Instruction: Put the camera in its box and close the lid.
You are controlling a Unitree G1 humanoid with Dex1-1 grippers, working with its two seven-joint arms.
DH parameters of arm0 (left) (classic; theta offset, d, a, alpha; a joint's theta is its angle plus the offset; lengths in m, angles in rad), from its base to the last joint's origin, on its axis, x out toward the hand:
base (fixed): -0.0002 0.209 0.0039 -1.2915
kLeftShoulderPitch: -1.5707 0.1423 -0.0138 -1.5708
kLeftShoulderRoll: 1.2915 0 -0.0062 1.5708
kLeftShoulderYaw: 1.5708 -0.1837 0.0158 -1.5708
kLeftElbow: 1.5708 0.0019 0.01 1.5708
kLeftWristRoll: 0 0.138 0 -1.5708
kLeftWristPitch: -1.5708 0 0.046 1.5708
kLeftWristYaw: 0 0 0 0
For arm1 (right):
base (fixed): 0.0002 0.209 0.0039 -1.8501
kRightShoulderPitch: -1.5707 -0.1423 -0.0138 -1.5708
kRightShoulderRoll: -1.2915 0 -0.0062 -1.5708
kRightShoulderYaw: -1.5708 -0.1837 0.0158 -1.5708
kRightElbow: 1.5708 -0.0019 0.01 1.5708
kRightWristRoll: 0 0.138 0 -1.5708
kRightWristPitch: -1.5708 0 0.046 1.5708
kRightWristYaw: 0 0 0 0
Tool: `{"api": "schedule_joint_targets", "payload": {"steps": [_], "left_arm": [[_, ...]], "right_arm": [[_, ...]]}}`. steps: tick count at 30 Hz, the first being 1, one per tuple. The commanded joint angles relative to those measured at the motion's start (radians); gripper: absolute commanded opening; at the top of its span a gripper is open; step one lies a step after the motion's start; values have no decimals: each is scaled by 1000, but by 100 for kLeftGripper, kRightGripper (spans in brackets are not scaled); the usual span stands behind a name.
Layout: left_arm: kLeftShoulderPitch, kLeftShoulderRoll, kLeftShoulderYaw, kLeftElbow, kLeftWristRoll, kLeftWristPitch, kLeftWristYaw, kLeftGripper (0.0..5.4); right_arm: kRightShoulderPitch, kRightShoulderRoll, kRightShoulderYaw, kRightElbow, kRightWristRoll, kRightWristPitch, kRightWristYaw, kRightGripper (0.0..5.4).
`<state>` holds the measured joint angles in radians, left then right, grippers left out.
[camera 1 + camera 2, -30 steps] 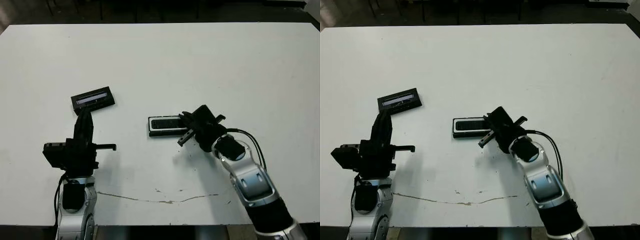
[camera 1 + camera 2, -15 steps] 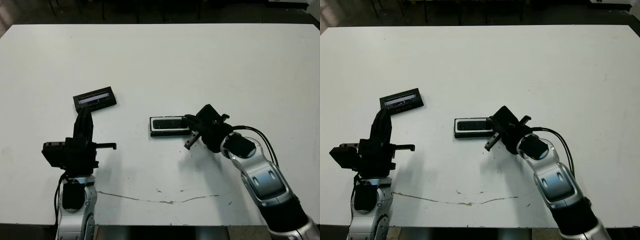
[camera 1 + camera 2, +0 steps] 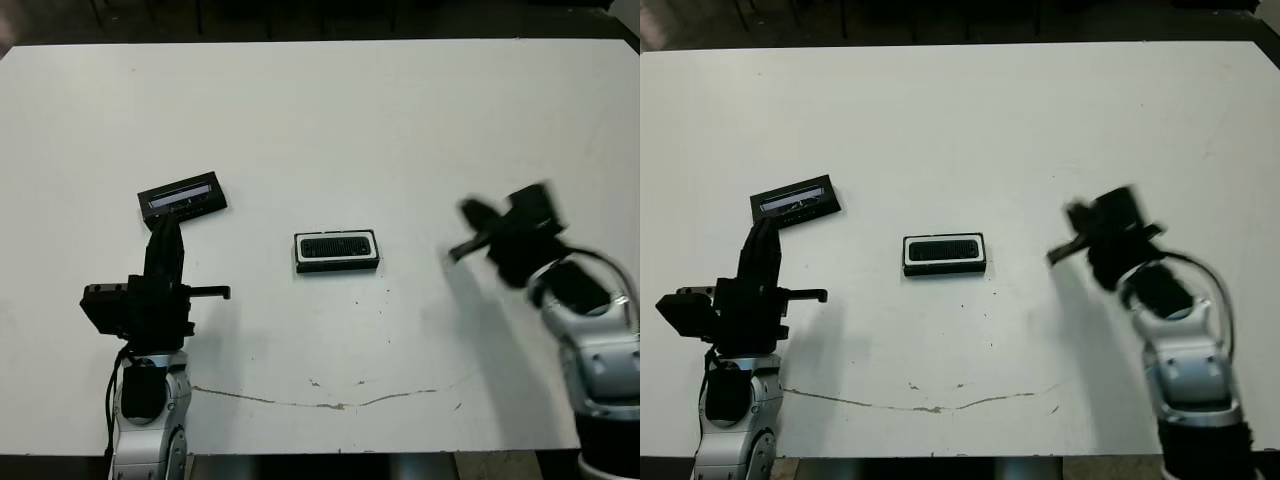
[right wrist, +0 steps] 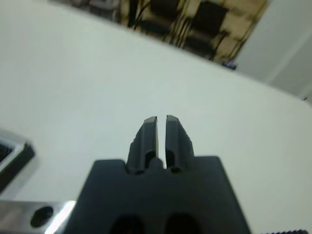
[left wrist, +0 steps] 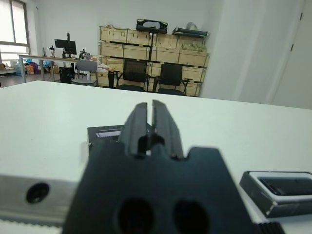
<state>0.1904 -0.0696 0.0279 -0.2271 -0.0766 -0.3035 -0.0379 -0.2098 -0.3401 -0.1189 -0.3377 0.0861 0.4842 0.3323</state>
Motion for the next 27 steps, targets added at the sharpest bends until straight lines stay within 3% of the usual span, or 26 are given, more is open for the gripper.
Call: {"api": "schedule_joint_targets", "payload": {"steps": [1,6,8,12,15,21,24,27], "left_arm": [[9,21,10,20,-3,-4,-9,0],[10,45,25,-15,2,24,-15,0],[2,68,38,-30,-1,33,-23,0],[-27,143,80,-54,-9,52,-59,0],[-69,239,138,-63,-9,76,-102,0],[-174,513,251,-107,-80,295,-268,0],[-247,666,266,-97,-92,413,-372,31],[-370,767,246,20,-110,427,-488,76]], "right_arm": [[-2,30,-38,37,41,-69,-13,1],[-14,57,-65,98,113,-156,2,1],[-31,63,-86,137,179,-167,38,1],[-89,48,-147,185,360,-28,82,1],[-120,20,-175,232,448,24,131,1],[-121,-15,-156,281,445,-22,189,1],[-118,-22,-142,284,431,-36,195,0],[-117,-23,-131,278,426,-32,185,0]]}}
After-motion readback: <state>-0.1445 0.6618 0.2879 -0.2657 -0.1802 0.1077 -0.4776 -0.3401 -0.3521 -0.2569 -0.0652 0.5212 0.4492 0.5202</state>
